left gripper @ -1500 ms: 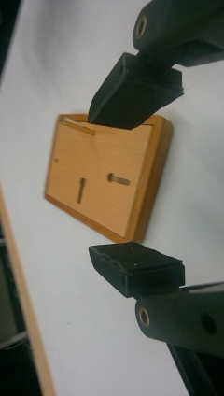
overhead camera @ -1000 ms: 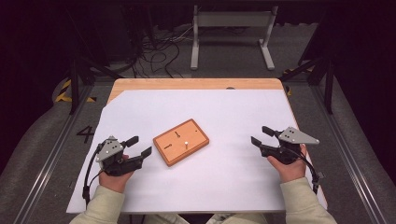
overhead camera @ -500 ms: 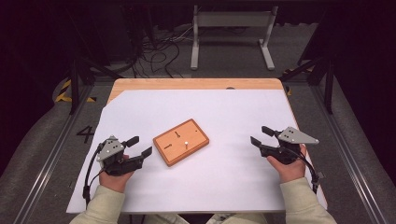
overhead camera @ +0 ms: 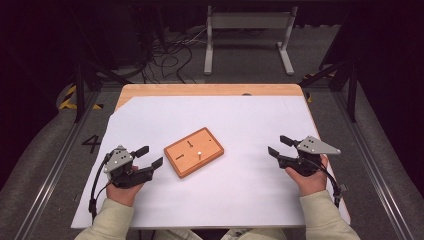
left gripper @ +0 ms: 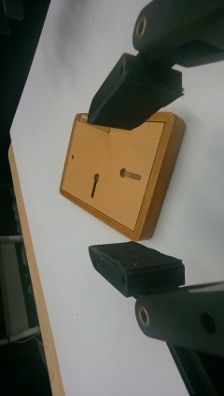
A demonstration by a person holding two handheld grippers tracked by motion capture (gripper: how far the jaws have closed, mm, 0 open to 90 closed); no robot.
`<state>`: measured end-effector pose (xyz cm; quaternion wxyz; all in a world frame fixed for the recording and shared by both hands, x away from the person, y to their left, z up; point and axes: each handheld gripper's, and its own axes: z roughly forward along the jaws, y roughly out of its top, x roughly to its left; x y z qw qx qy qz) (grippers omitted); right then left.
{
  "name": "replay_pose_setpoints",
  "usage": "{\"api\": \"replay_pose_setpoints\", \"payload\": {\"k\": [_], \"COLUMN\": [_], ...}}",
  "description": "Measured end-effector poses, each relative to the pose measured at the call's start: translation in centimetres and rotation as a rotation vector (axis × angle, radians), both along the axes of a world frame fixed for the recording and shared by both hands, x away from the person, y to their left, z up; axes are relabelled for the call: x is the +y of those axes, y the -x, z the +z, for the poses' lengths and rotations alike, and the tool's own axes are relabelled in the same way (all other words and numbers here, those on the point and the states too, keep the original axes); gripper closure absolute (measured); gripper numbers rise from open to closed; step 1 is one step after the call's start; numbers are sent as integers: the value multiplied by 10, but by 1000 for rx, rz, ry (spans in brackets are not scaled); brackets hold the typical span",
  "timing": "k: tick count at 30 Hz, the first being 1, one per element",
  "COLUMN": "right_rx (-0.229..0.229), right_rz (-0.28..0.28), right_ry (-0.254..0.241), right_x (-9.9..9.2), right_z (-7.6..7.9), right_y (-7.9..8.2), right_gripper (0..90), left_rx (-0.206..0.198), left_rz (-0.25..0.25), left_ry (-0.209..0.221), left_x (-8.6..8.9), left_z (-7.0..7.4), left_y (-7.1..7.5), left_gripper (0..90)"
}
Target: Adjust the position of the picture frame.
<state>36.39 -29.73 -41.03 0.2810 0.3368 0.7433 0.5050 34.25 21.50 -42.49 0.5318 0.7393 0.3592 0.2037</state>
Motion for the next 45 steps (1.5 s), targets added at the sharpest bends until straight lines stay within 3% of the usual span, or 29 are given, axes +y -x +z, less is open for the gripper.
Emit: {"api": "replay_pose_setpoints", "payload": {"k": [6,8,11,12,14,16,17,18,20,23,26,31,34,41,45], "right_rx": [2,3,7,10,13,18,18,21,20,16,15,12,14,13,13], "right_rz": [6,6,7,7,10,13,13,15,13,11,7,9,12,22,29], "right_ry": [10,11,14,18,18,24,24,24,25,22,23,21,19,25,27], "right_x": [1,1,2,2,3,5,5,5,5,4,3,3,3,6,9], "right_z": [0,0,-1,-1,-1,-2,-2,-2,-2,-1,0,1,1,2,2], "right_y": [0,0,-1,-1,-2,-2,-2,-3,-2,-2,-1,-1,-1,0,0], "right_gripper": [409,416,422,424,425,425,425,425,425,425,425,425,425,425,425], "left_rx": [26,66,175,175,248,284,284,324,358,407,416,424,426,418,414], "left_rz": [13,40,94,94,106,126,126,138,147,158,183,202,194,182,154], "left_ry": [-23,-51,-97,-97,-124,-163,-163,-187,-214,-245,-270,-272,-251,-264,-243], "left_x": [-1,-2,-3,-3,-4,-8,-8,-12,-17,-25,-32,-37,-40,-51,-62], "left_z": [-1,-4,-9,-9,-13,-16,-16,-19,-23,-28,-30,-30,-31,-30,-31], "left_y": [-3,-8,-24,-24,-36,-45,-45,-52,-61,-73,-79,-90,-94,-99,-103], "left_gripper": [323,352,452,530,650,752,797,797,861,885,894,896,897,897,897]}}
